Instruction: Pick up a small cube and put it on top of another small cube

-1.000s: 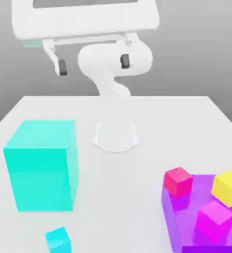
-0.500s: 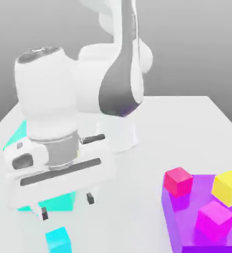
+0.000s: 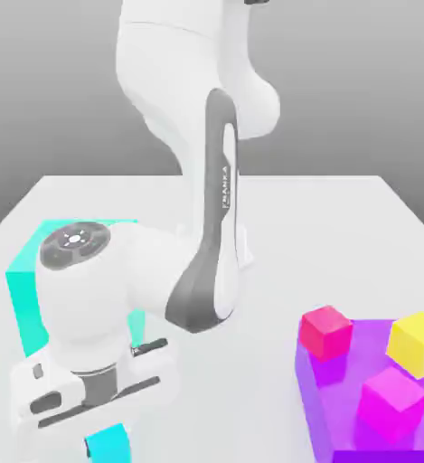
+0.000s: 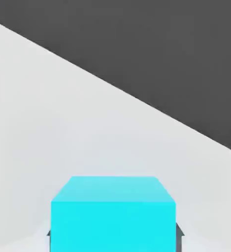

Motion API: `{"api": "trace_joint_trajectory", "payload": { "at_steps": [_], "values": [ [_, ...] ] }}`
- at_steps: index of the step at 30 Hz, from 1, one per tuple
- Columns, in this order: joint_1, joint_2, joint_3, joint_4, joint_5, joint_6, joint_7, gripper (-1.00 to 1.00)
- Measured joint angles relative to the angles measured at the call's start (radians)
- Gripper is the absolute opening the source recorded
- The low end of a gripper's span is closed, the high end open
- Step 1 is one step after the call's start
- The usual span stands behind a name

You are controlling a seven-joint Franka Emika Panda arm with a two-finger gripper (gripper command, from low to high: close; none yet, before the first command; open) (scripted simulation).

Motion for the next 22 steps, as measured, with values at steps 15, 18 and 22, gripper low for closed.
{"api": "trace_joint_trajectory", "payload": {
  "at_steps": [15, 18, 22],
  "values": [
    [0.410, -0.421, 0.211, -0.067, -0.250, -0.343, 0.036, -1.00],
    [0.573, -0.425, 0.273, -0.060, -0.309, -0.340, 0.026, -1.00],
    [0.558, -0.401, 0.264, -0.067, -0.315, -0.308, 0.025, 1.00]
  ]
}}
